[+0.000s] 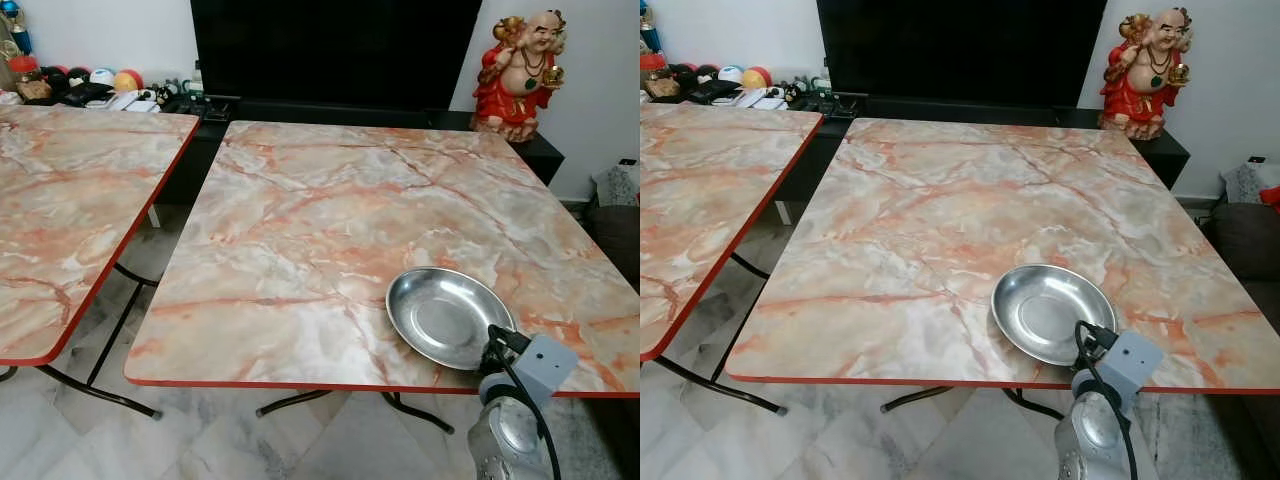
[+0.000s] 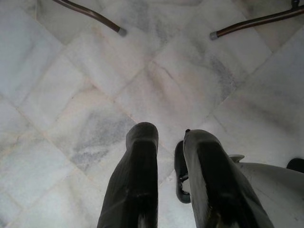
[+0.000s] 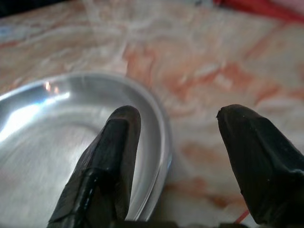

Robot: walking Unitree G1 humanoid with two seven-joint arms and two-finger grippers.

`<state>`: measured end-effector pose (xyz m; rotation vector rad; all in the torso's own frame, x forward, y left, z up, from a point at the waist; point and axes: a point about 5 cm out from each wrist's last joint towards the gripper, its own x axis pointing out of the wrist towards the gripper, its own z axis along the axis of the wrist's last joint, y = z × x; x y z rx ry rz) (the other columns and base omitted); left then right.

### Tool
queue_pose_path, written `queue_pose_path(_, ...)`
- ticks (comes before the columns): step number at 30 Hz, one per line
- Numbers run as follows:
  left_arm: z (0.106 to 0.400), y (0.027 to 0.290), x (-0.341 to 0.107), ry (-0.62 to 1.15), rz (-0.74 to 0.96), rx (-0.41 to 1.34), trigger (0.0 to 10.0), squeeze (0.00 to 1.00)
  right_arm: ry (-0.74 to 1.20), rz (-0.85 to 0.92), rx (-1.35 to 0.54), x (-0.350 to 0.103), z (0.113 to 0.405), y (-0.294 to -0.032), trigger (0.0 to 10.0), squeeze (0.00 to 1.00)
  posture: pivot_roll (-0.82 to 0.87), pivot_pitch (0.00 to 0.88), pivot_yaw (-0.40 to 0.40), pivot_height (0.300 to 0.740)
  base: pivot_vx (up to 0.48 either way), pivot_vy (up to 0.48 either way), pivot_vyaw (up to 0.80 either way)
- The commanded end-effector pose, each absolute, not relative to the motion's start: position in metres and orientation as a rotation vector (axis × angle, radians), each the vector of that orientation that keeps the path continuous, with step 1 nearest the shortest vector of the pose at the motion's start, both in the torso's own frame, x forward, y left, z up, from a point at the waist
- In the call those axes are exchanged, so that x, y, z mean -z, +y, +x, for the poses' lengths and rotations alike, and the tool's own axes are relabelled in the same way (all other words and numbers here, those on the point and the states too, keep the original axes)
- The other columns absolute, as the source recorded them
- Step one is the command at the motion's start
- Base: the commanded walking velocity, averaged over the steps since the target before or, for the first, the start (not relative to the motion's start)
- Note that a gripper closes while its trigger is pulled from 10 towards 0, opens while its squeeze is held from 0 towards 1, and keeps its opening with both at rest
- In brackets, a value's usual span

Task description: Setting the table

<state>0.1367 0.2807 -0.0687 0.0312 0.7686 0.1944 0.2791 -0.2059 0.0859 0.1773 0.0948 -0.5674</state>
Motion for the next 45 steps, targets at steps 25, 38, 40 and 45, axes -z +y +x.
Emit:
queue_pose_path(25, 0.136, 0.285, 0.068, 0.771, 0.023, -0.22, 10.0, 0.0, -0.068, -0.015, -0.032, -0.118, 0.298, -0.179, 10.0, 0.0, 0.09, 0.058, -0.055, 0.74, 0.0, 0.0, 0.0)
queue_pose_path(38, 0.14, 0.281, 0.069, 0.778, 0.005, -0.213, 10.0, 0.0, -0.093, 0.038, -0.057, -0.12, 0.3, -0.174, 10.0, 0.0, 0.09, 0.032, -0.054, 0.74, 0.0, 0.324, 0.28)
queue_pose_path(40, 0.14, 0.281, 0.069, 0.777, 0.006, -0.212, 10.0, 0.0, -0.097, 0.041, -0.054, -0.12, 0.3, -0.174, 10.0, 0.0, 0.09, 0.032, -0.054, 0.74, 0.0, 0.48, 0.0)
queue_pose_path(45, 0.141, 0.281, 0.068, 0.774, 0.007, -0.212, 10.0, 0.0, -0.093, 0.04, -0.054, -0.12, 0.302, -0.172, 10.0, 0.0, 0.09, 0.041, -0.055, 0.74, 0.0, 0.48, 0.0)
